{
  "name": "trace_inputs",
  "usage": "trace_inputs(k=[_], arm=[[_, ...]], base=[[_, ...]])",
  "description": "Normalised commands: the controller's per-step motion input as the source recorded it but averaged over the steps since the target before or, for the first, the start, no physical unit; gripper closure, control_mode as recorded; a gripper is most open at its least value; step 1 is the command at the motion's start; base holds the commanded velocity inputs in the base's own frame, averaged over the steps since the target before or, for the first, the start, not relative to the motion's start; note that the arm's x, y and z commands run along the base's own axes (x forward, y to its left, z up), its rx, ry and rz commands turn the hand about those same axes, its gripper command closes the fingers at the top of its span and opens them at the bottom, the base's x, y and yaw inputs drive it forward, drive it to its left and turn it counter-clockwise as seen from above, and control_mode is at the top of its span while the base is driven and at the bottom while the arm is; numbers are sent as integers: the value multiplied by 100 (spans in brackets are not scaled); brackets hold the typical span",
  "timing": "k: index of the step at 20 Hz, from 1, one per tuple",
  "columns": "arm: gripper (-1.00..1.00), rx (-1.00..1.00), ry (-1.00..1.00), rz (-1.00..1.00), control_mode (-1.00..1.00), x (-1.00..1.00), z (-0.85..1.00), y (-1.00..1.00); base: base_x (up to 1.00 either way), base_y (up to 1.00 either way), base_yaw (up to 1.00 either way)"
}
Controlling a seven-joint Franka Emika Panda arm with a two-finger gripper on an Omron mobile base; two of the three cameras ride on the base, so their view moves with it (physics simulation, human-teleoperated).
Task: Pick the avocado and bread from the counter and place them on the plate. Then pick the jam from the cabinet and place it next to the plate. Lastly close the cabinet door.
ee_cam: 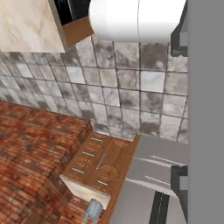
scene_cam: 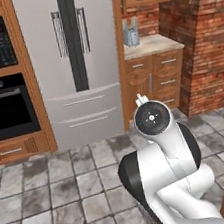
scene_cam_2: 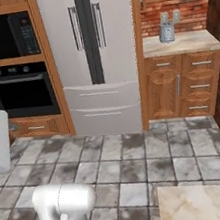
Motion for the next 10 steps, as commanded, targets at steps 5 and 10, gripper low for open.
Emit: trace_inputs(k=[5,10], arm=[[-100,0,0,0,100,0,0,0],[-100,0,0,0,100,0,0,0]], base=[[58,0,-18],[59,0,-15]])
